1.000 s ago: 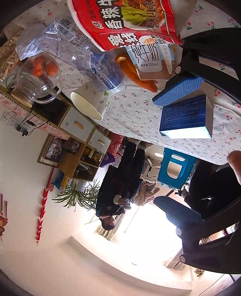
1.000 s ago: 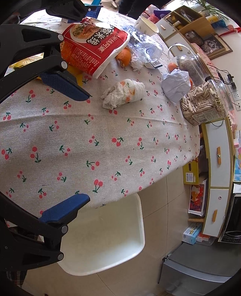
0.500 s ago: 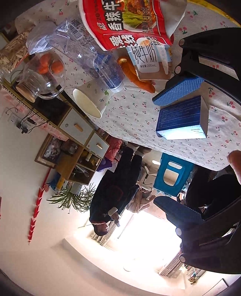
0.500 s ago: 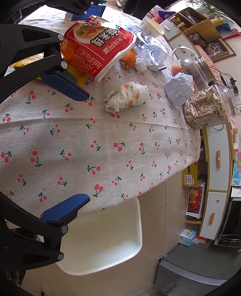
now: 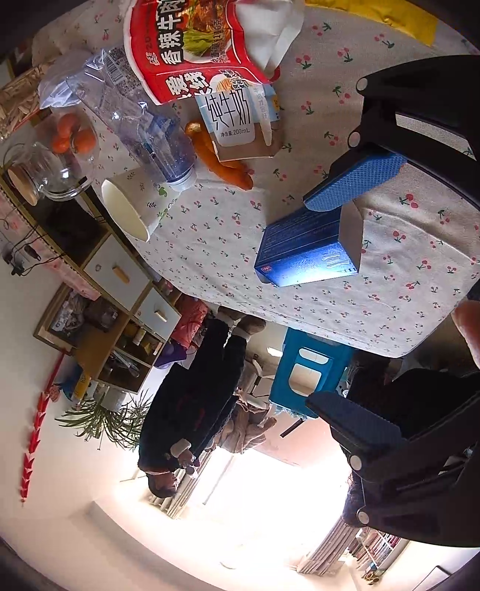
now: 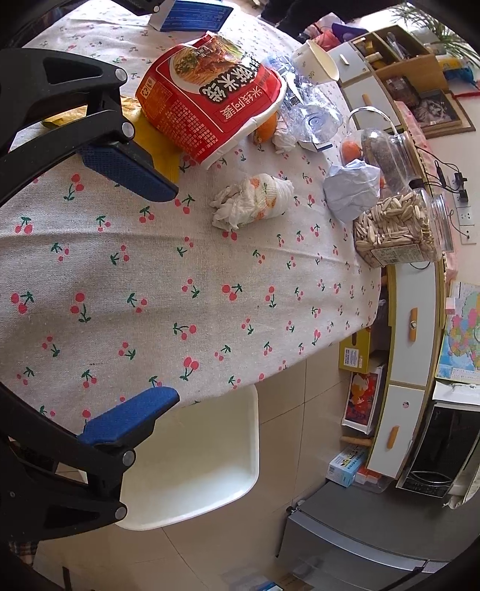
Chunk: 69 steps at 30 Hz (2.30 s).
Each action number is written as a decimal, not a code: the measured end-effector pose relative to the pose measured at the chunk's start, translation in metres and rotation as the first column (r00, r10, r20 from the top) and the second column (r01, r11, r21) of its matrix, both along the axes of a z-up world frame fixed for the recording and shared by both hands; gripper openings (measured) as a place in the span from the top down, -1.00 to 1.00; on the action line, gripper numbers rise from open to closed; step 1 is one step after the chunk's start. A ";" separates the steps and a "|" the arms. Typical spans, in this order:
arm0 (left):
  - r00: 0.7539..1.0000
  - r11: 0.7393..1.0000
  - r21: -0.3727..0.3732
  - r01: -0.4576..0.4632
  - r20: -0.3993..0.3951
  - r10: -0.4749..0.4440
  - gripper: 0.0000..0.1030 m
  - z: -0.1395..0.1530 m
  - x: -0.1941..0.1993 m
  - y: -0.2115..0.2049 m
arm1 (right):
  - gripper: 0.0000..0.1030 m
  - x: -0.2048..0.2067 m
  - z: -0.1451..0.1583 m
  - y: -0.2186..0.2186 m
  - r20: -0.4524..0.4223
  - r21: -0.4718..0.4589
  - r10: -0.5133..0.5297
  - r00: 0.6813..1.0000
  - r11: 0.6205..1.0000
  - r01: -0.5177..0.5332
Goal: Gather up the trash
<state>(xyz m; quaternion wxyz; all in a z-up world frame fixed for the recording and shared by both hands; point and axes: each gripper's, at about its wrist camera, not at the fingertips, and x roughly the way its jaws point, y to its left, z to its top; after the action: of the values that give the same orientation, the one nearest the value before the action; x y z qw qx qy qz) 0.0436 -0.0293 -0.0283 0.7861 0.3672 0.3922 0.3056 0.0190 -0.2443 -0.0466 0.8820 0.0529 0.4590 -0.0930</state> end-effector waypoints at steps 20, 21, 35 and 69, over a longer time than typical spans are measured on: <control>1.000 1.000 0.017 0.006 -0.005 -0.006 -0.85 -0.008 -0.001 -0.005 | -0.87 -0.003 -0.002 0.008 0.019 -0.044 0.005 1.000 0.999 -0.004; 1.000 1.000 0.017 0.006 -0.006 -0.006 -0.85 -0.008 -0.001 -0.005 | -0.87 -0.003 -0.002 0.008 0.019 -0.044 0.004 1.000 0.999 -0.003; 1.000 1.000 0.016 0.011 -0.017 -0.011 -0.85 -0.009 -0.002 -0.007 | -0.87 -0.003 -0.004 0.005 0.006 -0.037 -0.010 1.000 0.999 0.010; 1.000 1.000 0.001 0.015 -0.020 -0.015 -0.85 -0.006 0.000 -0.005 | -0.87 -0.003 -0.006 0.011 -0.001 -0.023 0.016 1.000 1.000 -0.016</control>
<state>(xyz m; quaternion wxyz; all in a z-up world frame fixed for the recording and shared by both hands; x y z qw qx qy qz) 0.0433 -0.0340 -0.0338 0.7841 0.3735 0.3972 0.2964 0.0163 -0.2336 -0.0525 0.8829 0.0388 0.4588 -0.0915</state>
